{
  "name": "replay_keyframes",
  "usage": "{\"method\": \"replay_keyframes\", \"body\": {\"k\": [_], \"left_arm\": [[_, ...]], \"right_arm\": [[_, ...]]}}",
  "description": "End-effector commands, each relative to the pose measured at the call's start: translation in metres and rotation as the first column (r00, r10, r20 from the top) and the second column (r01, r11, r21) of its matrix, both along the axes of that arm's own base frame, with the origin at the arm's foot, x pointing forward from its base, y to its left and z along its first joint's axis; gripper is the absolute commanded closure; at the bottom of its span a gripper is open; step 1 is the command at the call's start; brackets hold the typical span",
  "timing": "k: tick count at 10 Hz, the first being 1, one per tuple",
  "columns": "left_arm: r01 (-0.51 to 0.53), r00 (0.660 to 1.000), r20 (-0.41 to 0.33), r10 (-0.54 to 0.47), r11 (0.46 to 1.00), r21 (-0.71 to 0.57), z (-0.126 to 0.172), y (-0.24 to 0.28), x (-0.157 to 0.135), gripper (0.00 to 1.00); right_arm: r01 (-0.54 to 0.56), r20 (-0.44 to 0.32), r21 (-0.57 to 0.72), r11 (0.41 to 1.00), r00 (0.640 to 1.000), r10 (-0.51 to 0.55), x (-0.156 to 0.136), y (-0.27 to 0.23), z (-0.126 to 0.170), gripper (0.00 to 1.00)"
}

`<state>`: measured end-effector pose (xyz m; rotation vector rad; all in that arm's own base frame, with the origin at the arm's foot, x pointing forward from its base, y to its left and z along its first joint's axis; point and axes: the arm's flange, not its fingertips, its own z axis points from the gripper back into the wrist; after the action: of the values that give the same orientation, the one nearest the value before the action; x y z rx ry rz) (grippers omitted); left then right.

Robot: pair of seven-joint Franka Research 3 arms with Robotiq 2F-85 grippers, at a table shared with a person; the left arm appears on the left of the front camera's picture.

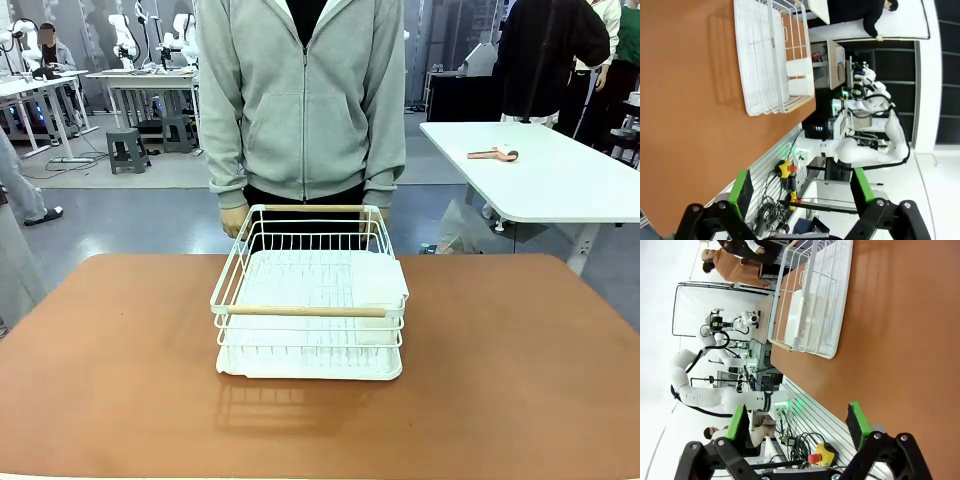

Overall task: Clean the table.
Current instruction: Pick up the Lint Roller when the human hands it over.

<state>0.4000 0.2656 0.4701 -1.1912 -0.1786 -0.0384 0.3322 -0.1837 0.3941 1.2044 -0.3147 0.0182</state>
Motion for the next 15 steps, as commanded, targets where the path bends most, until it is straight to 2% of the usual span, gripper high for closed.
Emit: {"method": "replay_keyframes", "body": {"k": [1, 2, 3, 15], "left_arm": [[-0.018, 1.0, 0.026, 0.018, 1.0, 0.009, 0.018, 0.0, 0.007, 0.0], [-0.025, 1.0, 0.013, 0.025, 0.999, 0.027, 0.017, -0.006, 0.01, 0.0], [-0.01, 1.0, 0.011, 0.01, 1.0, 0.009, 0.006, 0.004, 0.003, 0.0], [-0.01, 1.0, 0.011, 0.01, 1.0, 0.009, 0.006, 0.004, 0.003, 0.0]], "right_arm": [[0.028, 0.032, -0.003, 1.0, 0.999, -0.028, 0.001, 0.005, 0.0, 0.0], [0.006, 0.045, 0.003, 1.0, 0.999, -0.006, 0.002, 0.007, -0.003, 0.0], [0.009, -0.004, -0.003, 1.0, 1.0, -0.009, 0.002, 0.001, -0.002, 0.0], [0.009, -0.004, -0.003, 1.0, 1.0, -0.009, 0.002, 0.001, -0.002, 0.0]]}}
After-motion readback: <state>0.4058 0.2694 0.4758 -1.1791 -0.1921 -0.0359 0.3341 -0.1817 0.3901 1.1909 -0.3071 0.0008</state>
